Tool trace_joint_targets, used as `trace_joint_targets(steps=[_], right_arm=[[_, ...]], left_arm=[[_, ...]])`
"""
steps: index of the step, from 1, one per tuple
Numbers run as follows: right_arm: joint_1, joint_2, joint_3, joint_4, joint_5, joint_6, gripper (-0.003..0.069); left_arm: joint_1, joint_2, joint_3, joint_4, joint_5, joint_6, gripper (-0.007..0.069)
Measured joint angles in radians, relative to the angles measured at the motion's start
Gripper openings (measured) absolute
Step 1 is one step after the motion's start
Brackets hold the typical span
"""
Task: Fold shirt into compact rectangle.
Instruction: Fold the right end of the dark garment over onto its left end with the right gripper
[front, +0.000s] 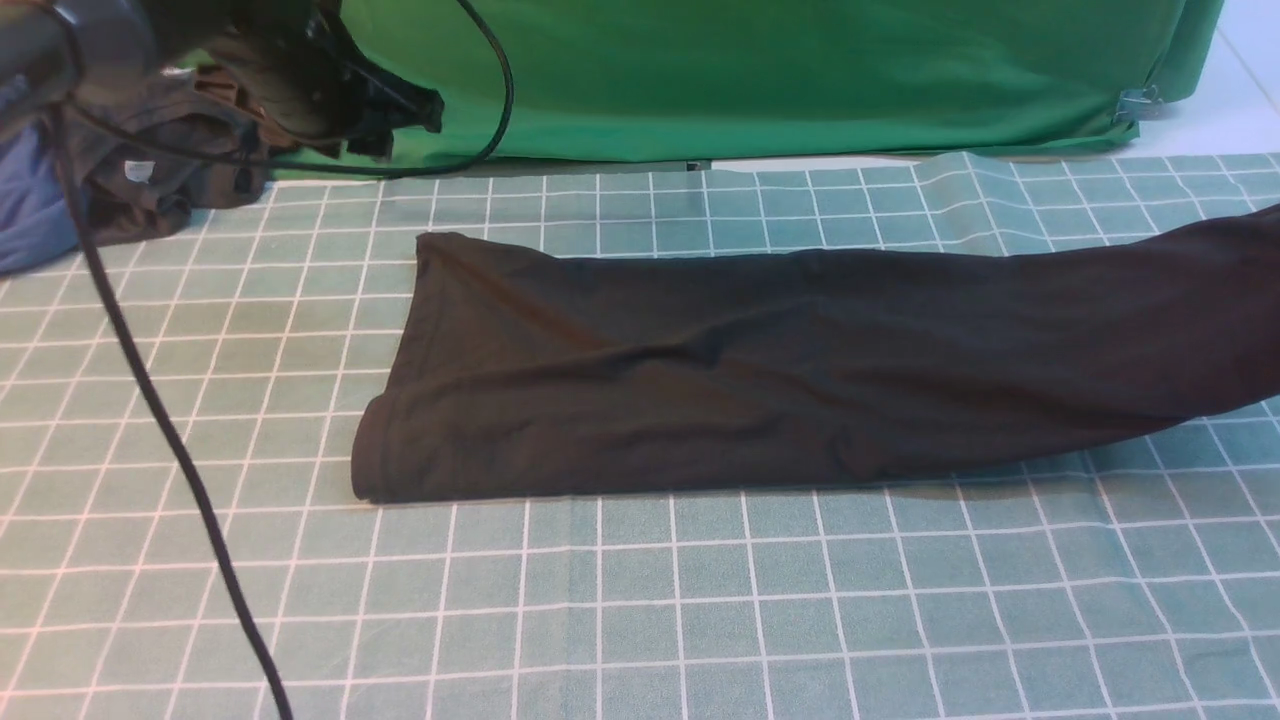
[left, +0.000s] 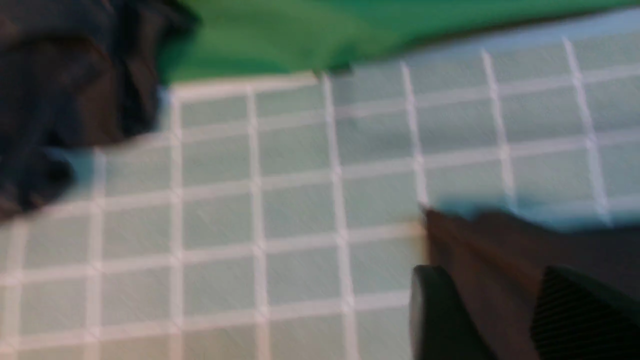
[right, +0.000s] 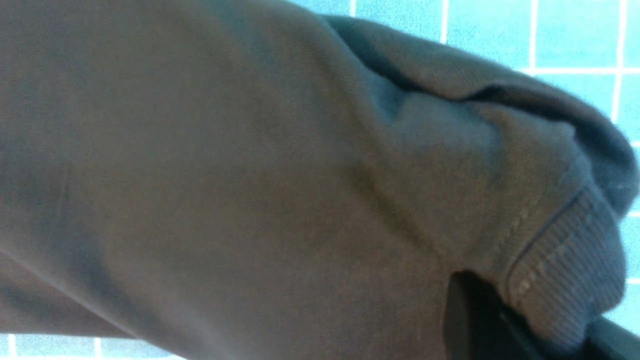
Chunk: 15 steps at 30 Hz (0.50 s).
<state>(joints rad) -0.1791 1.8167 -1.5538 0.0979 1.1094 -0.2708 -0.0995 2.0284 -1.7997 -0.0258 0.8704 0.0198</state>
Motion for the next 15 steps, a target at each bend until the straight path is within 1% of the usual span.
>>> trace_joint_targets(steps=[1, 2, 3, 5, 7, 10, 13, 15], right_arm=[[0.0, 0.0, 0.0, 0.0, 0.0, 0.0, 0.0066], [0.0, 0.0, 0.0, 0.0, 0.0, 0.0, 0.0067], [0.0, 0.0, 0.0, 0.0, 0.0, 0.0, 0.0067], [0.0, 0.0, 0.0, 0.0, 0.0, 0.0, 0.0068], [0.0, 0.0, 0.0, 0.0, 0.0, 0.0, 0.007], [0.0, 0.0, 0.0, 0.0, 0.002, 0.0, 0.0072], [0.0, 0.0, 0.0, 0.0, 0.002, 0.0, 0.0074], [0.0, 0.0, 0.0, 0.0, 0.003, 0.0, 0.0074]], left_arm=[[0.0, -0.001, 0.0, -0.017, 0.007, 0.0, 0.0167], [0.0, -0.006, 0.017, -0.145, 0.037, 0.077, 0.0088], [-0.004, -0.007, 0.043, -0.249, 0.046, 0.132, 0.0054], [-0.026, -0.007, 0.102, -0.369, 0.034, 0.206, 0.002], [-0.073, -0.006, 0.164, -0.42, -0.001, 0.254, 0.0007], [-0.143, 0.0, 0.243, -0.44, -0.084, 0.277, 0.0001], [-0.195, 0.012, 0.298, -0.447, -0.179, 0.251, 0.0001], [-0.201, 0.027, 0.304, -0.446, -0.2, 0.224, 0.0001]])
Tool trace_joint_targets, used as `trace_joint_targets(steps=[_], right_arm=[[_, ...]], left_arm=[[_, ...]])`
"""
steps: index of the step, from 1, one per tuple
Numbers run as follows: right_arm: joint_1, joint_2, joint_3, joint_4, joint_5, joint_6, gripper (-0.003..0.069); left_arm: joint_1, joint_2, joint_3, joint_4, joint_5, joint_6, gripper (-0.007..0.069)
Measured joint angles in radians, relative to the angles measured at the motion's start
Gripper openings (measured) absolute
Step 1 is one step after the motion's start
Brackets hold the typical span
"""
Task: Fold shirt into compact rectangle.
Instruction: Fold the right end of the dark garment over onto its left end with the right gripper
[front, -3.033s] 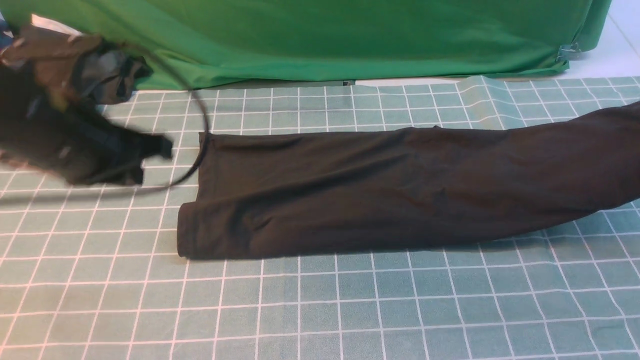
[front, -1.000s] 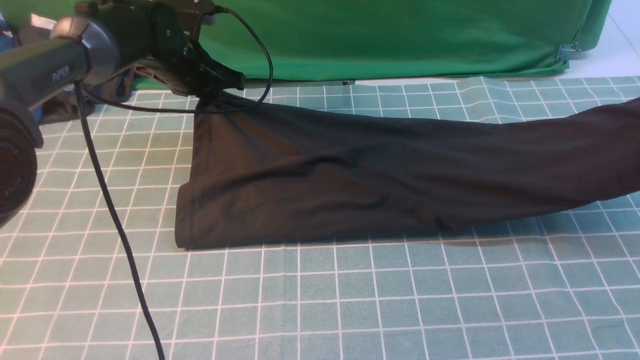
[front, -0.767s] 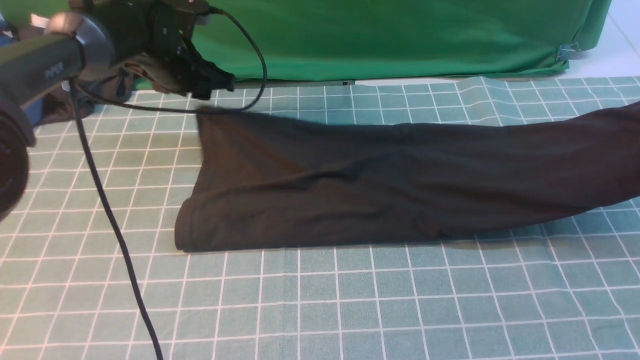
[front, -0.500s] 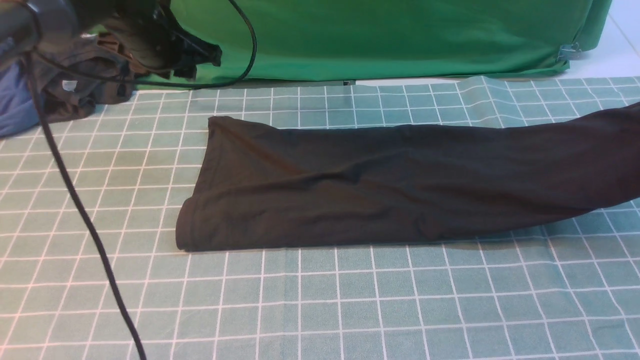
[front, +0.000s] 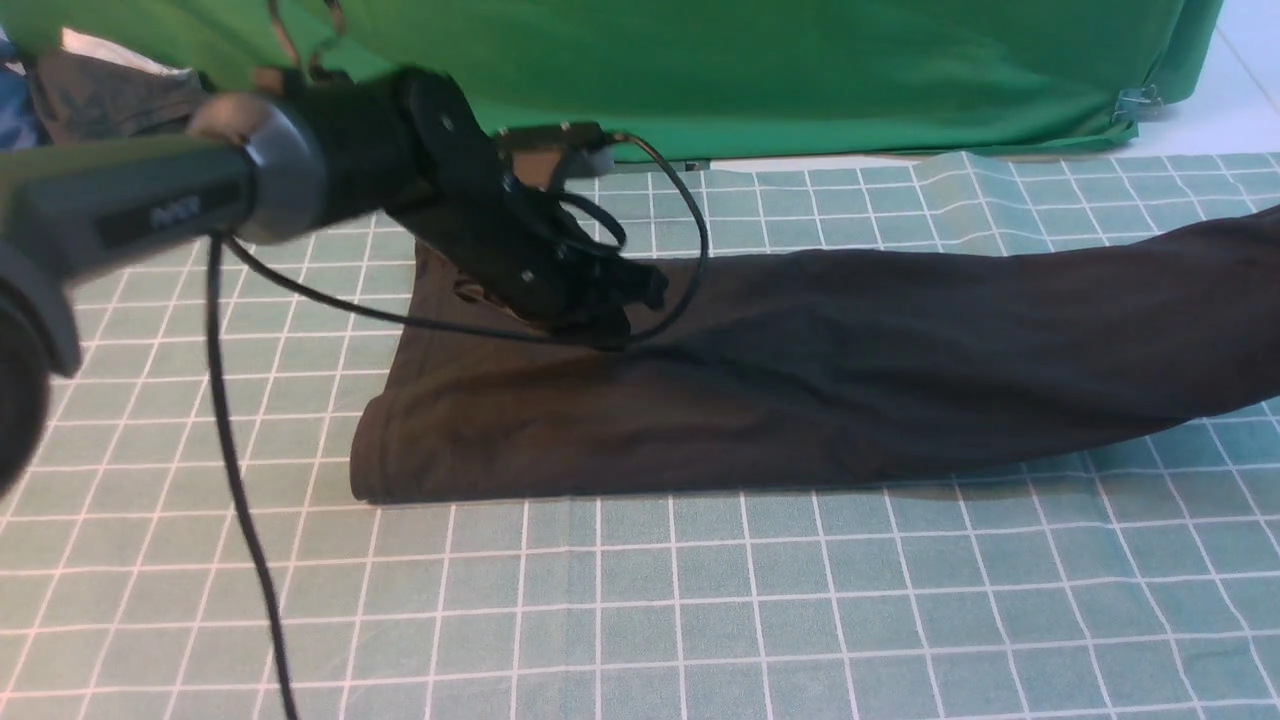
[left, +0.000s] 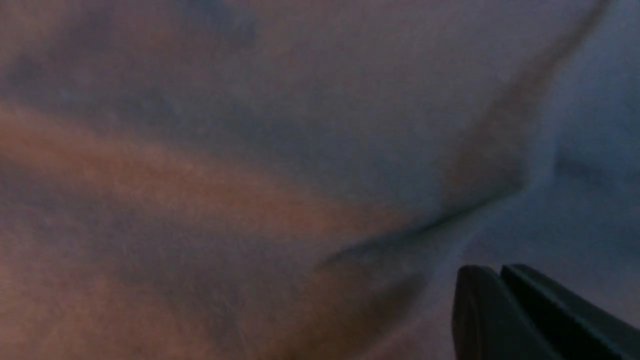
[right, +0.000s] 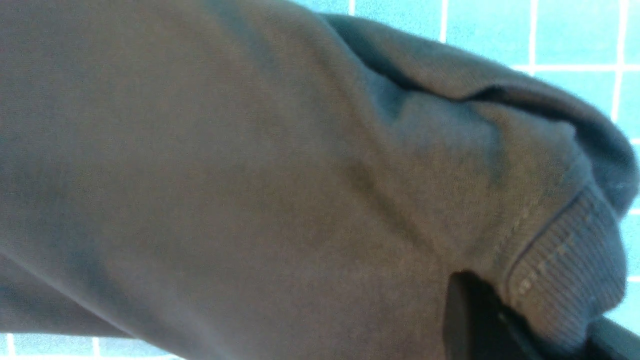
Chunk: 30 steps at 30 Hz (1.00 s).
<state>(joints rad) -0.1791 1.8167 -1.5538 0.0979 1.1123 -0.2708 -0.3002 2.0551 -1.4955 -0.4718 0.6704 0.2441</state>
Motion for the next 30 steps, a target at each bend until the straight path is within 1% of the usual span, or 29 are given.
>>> trace_joint_targets(steps=[4, 8, 12, 18, 23, 26, 27, 29, 30], right_arm=[[0.0, 0.0, 0.0, 0.0, 0.001, 0.0, 0.0074], [0.0, 0.0, -0.022, 0.001, 0.037, 0.0, 0.0074], [0.0, 0.0, -0.073, 0.034, 0.084, 0.0, 0.0074], [0.022, -0.023, -0.109, 0.157, 0.106, 0.0, 0.0074], [0.123, -0.037, -0.111, 0.22, 0.105, 0.009, 0.0074], [0.23, -0.037, -0.111, 0.269, 0.082, 0.027, 0.0074], [0.253, -0.037, -0.111, 0.275, 0.072, 0.033, 0.0074], [0.341, -0.037, -0.111, 0.291, 0.021, 0.056, 0.0074], [0.365, -0.037, -0.111, 0.295, 0.006, 0.066, 0.0071]], left_arm=[[0.018, 0.06, 0.004, 0.011, -0.014, -0.05, 0.0001], [0.036, 0.077, 0.004, 0.006, 0.009, -0.058, 0.0003], [0.046, 0.053, 0.006, 0.014, 0.041, -0.058, 0.0004], [0.109, -0.165, 0.01, 0.037, 0.08, -0.055, 0.0006], [0.196, -0.391, 0.01, 0.059, 0.134, -0.054, 0.0006], [0.264, -0.507, 0.01, 0.078, 0.18, -0.054, 0.0006], [0.276, -0.531, 0.01, 0.079, 0.195, -0.054, 0.0006], [0.308, -0.58, 0.01, 0.083, 0.24, -0.055, 0.0006], [0.319, -0.597, 0.01, 0.083, 0.259, -0.055, 0.0006]])
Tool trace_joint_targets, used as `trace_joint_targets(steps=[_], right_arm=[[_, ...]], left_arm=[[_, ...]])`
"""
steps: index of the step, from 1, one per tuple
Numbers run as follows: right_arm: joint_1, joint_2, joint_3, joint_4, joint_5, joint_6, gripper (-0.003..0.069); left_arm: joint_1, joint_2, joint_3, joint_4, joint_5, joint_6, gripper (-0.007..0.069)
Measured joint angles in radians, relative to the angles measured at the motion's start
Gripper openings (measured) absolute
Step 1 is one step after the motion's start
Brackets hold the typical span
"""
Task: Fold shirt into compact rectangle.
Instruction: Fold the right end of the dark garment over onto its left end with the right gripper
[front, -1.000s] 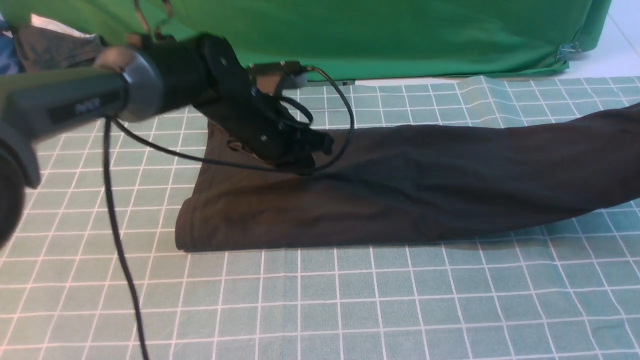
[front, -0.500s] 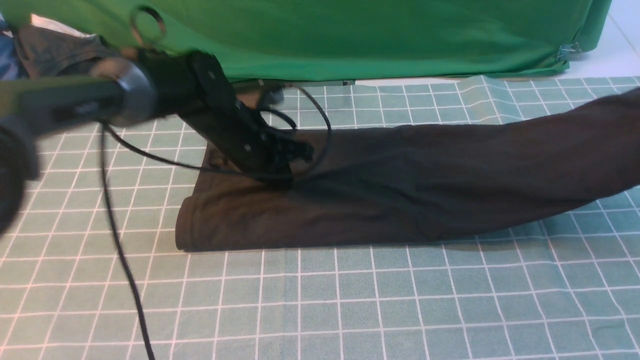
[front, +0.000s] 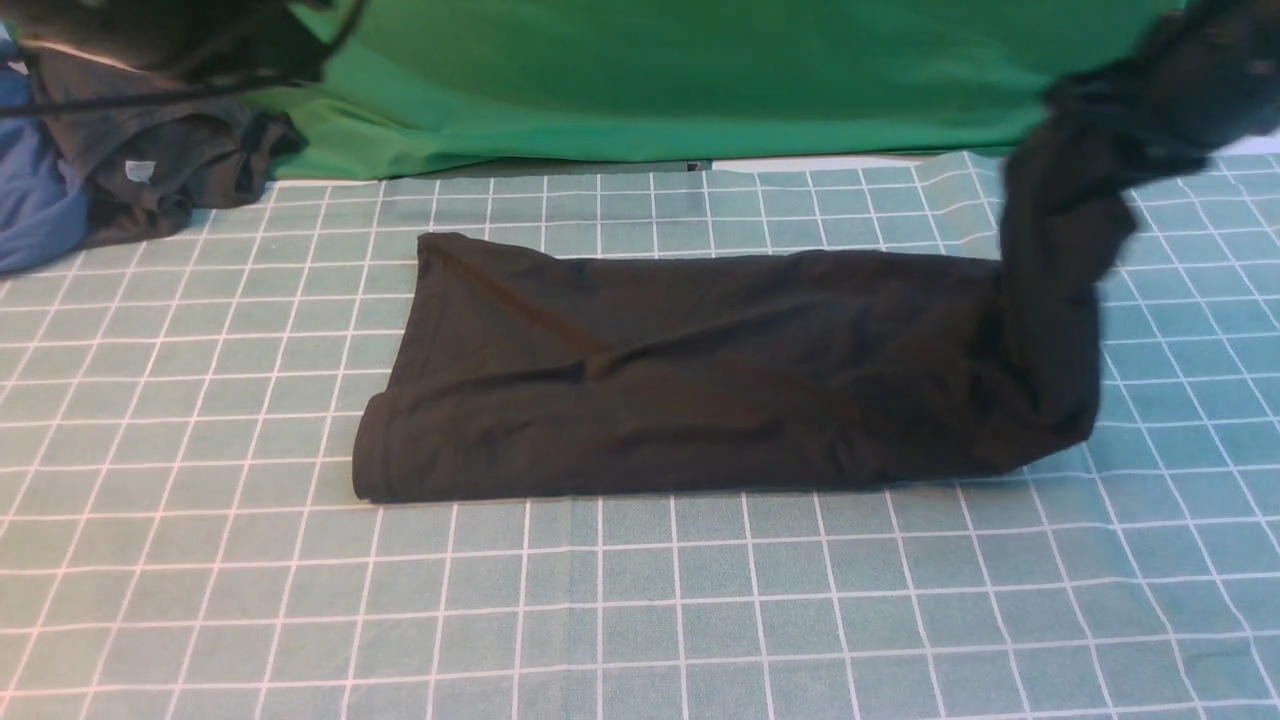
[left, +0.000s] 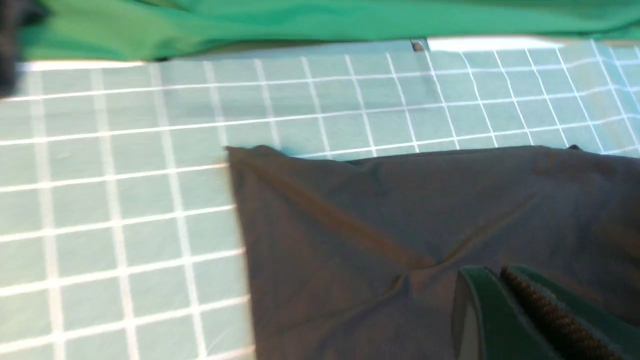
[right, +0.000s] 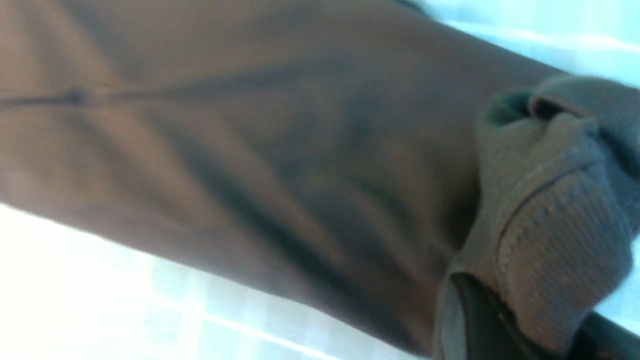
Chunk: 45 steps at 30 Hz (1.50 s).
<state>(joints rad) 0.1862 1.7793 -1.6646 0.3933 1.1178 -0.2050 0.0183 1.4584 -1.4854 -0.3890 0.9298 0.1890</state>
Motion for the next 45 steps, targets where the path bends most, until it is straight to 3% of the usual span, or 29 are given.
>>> trace_joint_targets(steps=[4, 9, 20, 28, 30, 34, 39, 42, 45], right_arm=[[0.163, 0.032, -0.025, 0.071, -0.087, 0.043, 0.0049], [0.299, 0.123, -0.108, 0.175, -0.144, 0.055, 0.0049], [0.494, 0.403, -0.422, 0.233, -0.188, 0.147, 0.0049], [0.543, 0.552, -0.505, 0.236, -0.271, 0.197, 0.0069], [0.553, 0.584, -0.507, 0.241, -0.328, 0.216, 0.0118], [0.573, 0.632, -0.508, 0.288, -0.414, 0.228, 0.0292], [0.58, 0.648, -0.513, 0.311, -0.4, 0.224, 0.0399], [0.569, 0.646, -0.547, 0.312, -0.304, 0.169, 0.04], [0.524, 0.624, -0.599, 0.269, -0.166, 0.111, 0.0328]], left_arm=[[0.021, -0.066, 0.0, 0.003, 0.063, 0.0, 0.0006], [0.021, -0.119, 0.001, -0.02, 0.073, 0.02, 0.0006], [0.021, -0.257, 0.261, -0.031, -0.006, 0.027, 0.0006], [0.021, -0.338, 0.405, -0.031, -0.046, 0.028, 0.0006], [0.021, -0.356, 0.424, -0.031, -0.047, 0.028, 0.0006], [0.021, -0.377, 0.433, -0.031, -0.047, 0.026, 0.0006], [0.021, -0.386, 0.434, -0.037, -0.048, 0.024, 0.0006], [0.021, -0.386, 0.434, -0.038, -0.045, 0.019, 0.0006], [0.021, -0.386, 0.434, -0.038, -0.046, 0.017, 0.0006]])
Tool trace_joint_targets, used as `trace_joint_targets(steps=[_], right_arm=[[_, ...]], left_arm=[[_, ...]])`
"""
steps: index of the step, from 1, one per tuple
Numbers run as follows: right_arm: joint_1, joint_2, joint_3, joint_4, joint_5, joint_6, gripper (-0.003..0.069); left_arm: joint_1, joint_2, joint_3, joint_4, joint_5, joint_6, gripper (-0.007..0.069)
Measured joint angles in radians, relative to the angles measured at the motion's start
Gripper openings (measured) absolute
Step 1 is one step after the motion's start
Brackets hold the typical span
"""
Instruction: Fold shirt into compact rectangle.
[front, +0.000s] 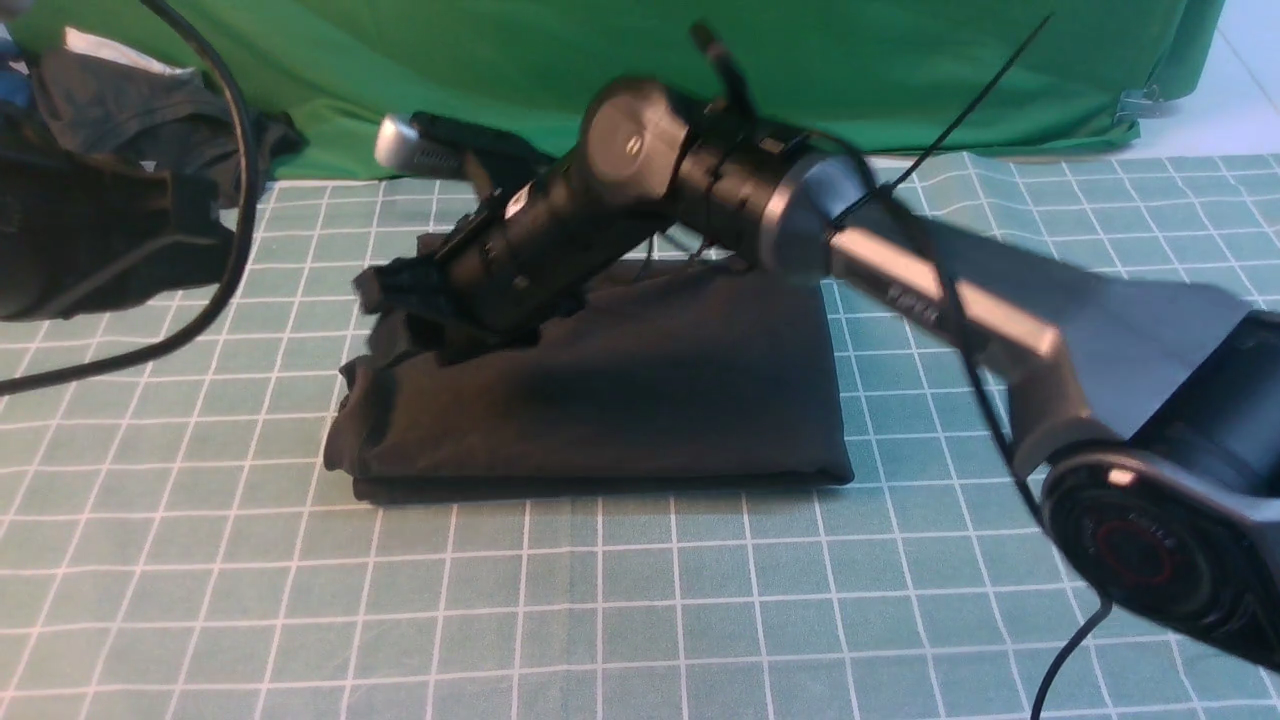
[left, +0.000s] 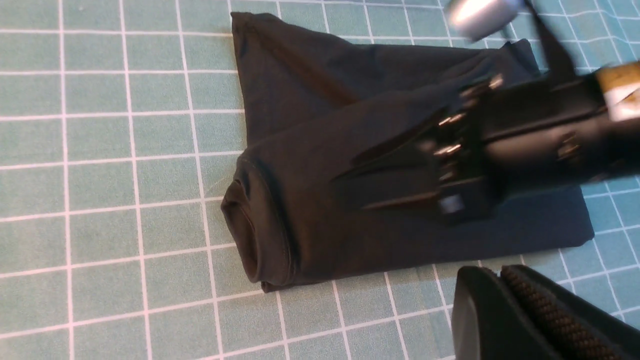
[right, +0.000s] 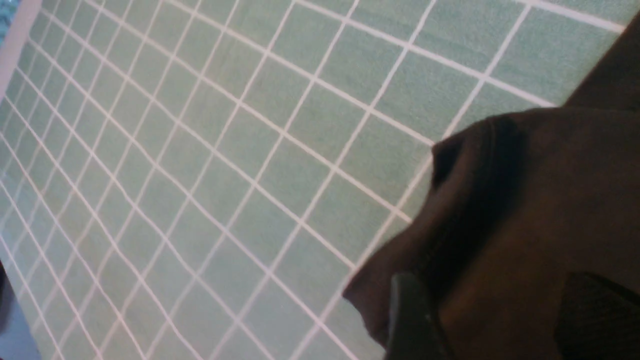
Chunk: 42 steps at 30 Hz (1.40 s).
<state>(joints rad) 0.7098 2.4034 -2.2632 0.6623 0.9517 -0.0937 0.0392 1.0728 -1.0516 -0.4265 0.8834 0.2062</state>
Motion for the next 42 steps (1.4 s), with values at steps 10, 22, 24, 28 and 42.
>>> trace_joint_targets(steps=[10, 22, 24, 28, 42], right_arm=[[-0.214, -0.232, 0.007, -0.314, 0.246, -0.025, 0.0029], [-0.223, -0.405, 0.494, -0.41, 0.171, -0.098, 0.0025], [-0.223, -0.405, 0.532, -0.411, 0.135, -0.098, 0.0024], [-0.222, -0.398, 0.606, -0.378, 0.042, -0.098, 0.0024], [-0.221, -0.261, 0.655, -0.401, 0.033, -0.097, 0.0022]], left_arm=[[0.0, 0.142, 0.0, -0.218, -0.042, 0.111, 0.0006], [-0.081, 0.526, 0.0, -0.249, -0.192, 0.184, 0.0006], [-0.09, 0.564, 0.0, -0.24, -0.21, 0.17, 0.0006], [-0.094, 0.67, 0.0, -0.165, -0.252, 0.103, 0.0006], [-0.099, 0.736, -0.001, -0.024, -0.279, -0.041, 0.0006]])
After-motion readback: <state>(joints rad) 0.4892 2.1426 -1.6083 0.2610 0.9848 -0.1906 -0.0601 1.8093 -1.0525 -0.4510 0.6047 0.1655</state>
